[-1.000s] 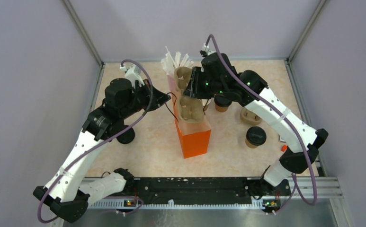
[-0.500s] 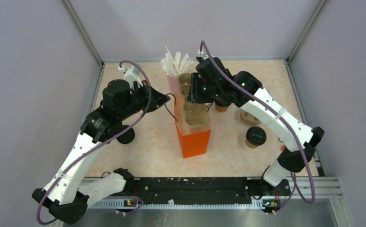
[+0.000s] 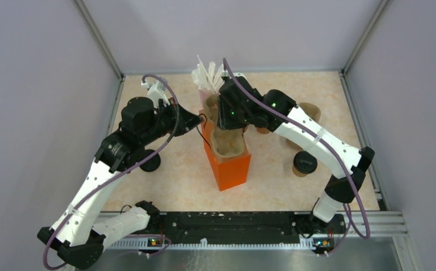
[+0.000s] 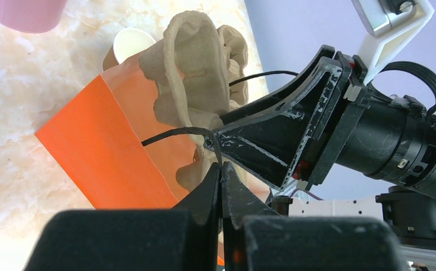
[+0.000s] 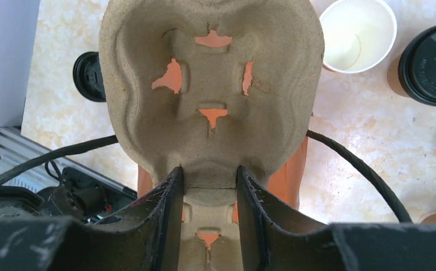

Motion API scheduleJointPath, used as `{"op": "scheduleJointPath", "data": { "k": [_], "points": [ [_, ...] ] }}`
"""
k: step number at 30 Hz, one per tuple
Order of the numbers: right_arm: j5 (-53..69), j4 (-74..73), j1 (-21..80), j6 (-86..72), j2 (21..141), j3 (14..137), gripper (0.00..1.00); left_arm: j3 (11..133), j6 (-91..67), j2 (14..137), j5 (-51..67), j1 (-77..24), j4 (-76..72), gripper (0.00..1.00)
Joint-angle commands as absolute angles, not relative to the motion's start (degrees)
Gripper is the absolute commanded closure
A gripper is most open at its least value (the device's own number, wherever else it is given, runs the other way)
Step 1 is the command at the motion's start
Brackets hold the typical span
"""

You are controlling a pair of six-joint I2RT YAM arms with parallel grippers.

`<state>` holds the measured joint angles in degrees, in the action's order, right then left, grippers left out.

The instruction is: Pack the takeout coffee

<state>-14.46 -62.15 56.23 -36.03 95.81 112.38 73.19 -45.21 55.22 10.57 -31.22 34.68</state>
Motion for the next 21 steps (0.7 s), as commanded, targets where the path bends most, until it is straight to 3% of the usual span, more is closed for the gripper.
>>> {"op": "scheduleJointPath", "data": {
  "k": [1, 9, 21],
  "points": [
    [-17.0, -60.4, 56.7, -35.0, 95.3, 114.5, 0.65, 72.4, -45.9, 54.1, 11.3, -31.2, 32.2, 1.0],
    [-12.7, -66.3, 57.1, -33.9, 94.0, 114.2, 0.64, 71.8, -46.2, 54.2, 10.8, -31.2, 32.6, 1.0],
    [-12.6, -59.3, 57.1, -30.3, 93.9, 107.9, 0.64, 72.1, -46.4, 52.9, 11.0, -31.2, 34.0, 1.0]
  ]
}}
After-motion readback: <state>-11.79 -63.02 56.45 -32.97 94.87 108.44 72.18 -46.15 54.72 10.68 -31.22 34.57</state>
